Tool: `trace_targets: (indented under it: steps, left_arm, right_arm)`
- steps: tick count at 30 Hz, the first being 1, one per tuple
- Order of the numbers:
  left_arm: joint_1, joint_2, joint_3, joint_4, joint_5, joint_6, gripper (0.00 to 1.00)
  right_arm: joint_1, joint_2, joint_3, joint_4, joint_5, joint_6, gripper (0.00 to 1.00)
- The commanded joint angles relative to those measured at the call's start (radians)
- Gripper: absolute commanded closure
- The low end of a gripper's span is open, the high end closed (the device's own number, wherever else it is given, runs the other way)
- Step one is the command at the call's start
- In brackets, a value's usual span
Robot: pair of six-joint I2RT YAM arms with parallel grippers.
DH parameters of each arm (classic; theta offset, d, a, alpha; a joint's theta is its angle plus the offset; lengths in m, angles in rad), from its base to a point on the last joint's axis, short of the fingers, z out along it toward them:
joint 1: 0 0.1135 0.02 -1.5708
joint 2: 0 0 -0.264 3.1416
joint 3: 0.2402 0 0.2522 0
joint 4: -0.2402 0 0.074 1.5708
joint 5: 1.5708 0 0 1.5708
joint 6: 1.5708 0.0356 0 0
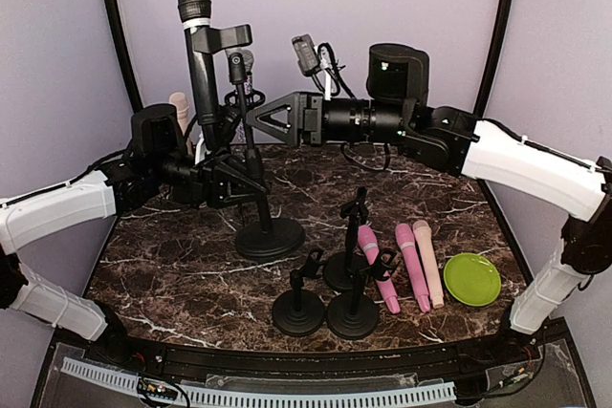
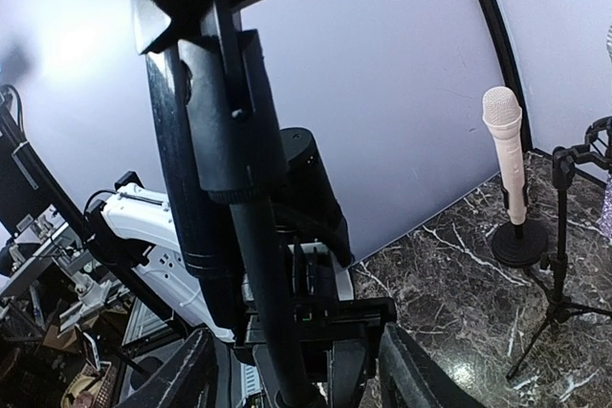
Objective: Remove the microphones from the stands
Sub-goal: Pass from the left arm to the right
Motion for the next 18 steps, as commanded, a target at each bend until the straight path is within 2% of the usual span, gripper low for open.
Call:
trace_targets:
  steps: [1,12,18]
  left_arm:
    - [-0.004,-0.020,0.044,0.027,0.034,0.027,1.00]
    - [-0.006,-0.016,0.035,0.035,0.044,0.023,1.00]
    - [-0.008,-0.016,0.028,0.028,0.031,0.031,1.00]
  right_arm:
    - [0.030,0.027,0.050,-0.028,-0.030,-0.030,0.44]
    - [0.054,0.074,0.080,-0.046,-0.053,-0.031,0.66]
    - [0.058,0.070,0.083,-0.034,-0.036,-0.031,0.97]
